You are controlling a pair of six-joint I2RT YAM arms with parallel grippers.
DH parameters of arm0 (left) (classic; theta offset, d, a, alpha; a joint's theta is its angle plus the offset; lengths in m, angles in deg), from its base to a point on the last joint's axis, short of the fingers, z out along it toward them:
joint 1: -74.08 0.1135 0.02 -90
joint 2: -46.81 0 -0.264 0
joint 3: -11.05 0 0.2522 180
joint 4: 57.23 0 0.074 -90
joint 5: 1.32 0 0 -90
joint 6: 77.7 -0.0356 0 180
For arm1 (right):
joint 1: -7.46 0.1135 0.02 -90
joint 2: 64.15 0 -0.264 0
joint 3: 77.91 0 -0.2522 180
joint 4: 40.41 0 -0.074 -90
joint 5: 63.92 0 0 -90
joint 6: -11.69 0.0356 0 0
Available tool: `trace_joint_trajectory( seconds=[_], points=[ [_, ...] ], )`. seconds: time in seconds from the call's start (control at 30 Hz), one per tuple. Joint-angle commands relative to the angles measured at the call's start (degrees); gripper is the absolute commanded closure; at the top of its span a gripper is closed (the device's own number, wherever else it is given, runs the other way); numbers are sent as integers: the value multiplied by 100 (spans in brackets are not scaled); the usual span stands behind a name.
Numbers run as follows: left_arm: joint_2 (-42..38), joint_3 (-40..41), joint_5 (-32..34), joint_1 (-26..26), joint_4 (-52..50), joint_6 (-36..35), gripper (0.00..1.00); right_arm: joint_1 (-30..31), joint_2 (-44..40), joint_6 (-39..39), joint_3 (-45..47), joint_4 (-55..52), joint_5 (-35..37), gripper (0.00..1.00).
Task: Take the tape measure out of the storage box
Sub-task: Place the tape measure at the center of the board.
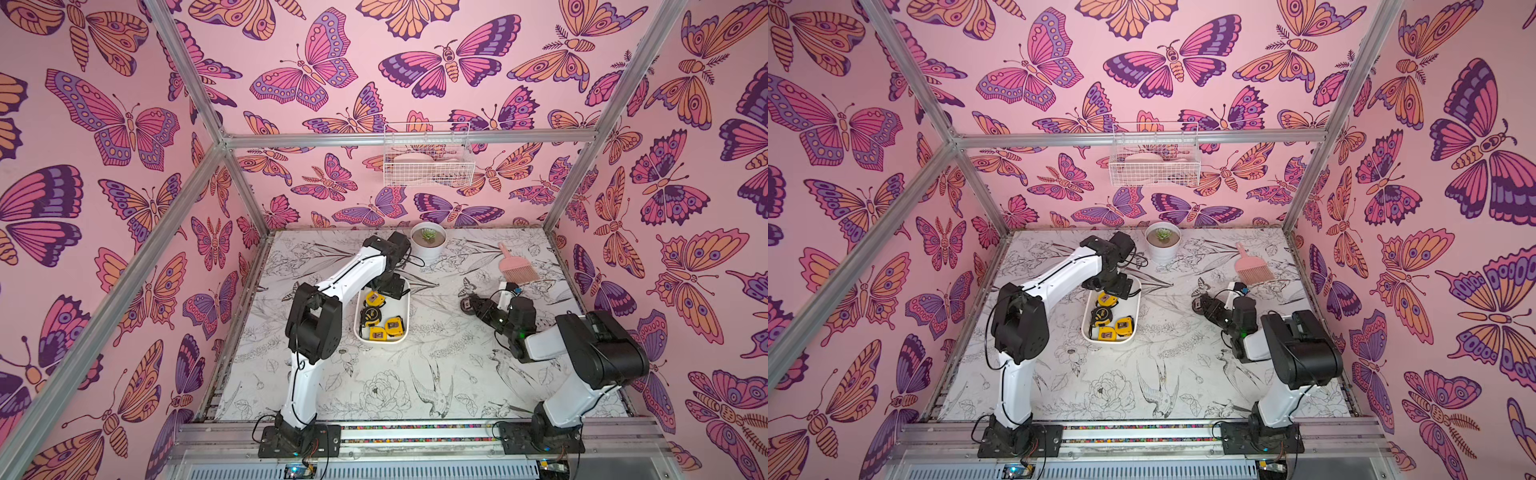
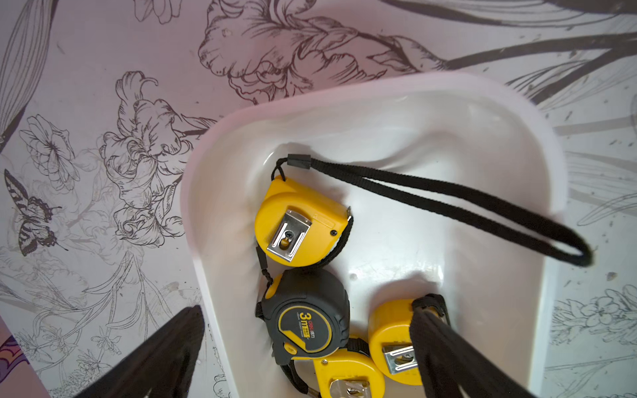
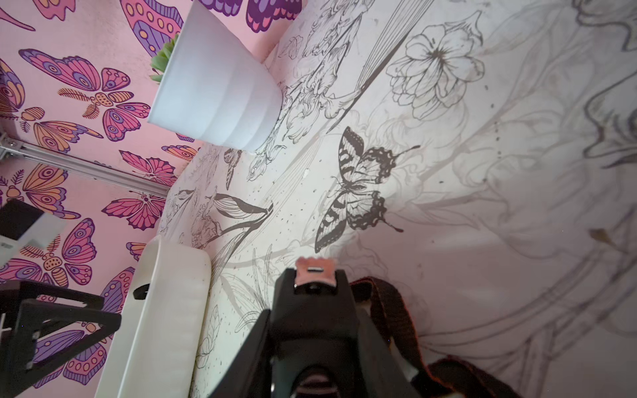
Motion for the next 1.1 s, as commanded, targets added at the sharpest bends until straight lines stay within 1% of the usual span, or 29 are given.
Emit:
trace_joint_trajectory(
  seconds=[0.0,0.03,0.1,0.2,0.27,0.37,0.43,0.5,0.67,0.9,1.07],
  points=[
    [202,138,37,112,-186,66,0,-48,85,-226,-78,-820,107,66],
    [223,137,24,112,-178,50,0,-48,-4,-349,-133,-1050,148,63],
    [289,98,-36,112,-165,5,1,-47,-239,-558,-215,-1601,325,53],
    [384,58,-58,112,-91,-64,0,-57,-522,-761,-254,-1967,458,45],
    [478,-1,-61,112,-81,-138,0,-55,-662,-803,-331,-2250,498,38],
    [612,-81,-108,112,-75,-185,0,-52,-824,-823,-429,-2654,528,31],
    [696,-144,-175,116,-77,-198,1,-54,-1142,-842,-432,-2852,673,21],
    [737,-191,-240,104,-73,-177,0,-56,-1389,-932,-438,-3087,798,14],
    [774,-233,-175,68,-80,-67,0,-53,-2140,-1181,-511,-3640,985,7],
    [1091,-254,4,24,21,71,0,-57,-3038,-1246,-526,-3927,1097,1],
    [1380,-407,-38,37,68,59,0,-49,-3634,-1241,-529,-4132,1127,1]
  ],
)
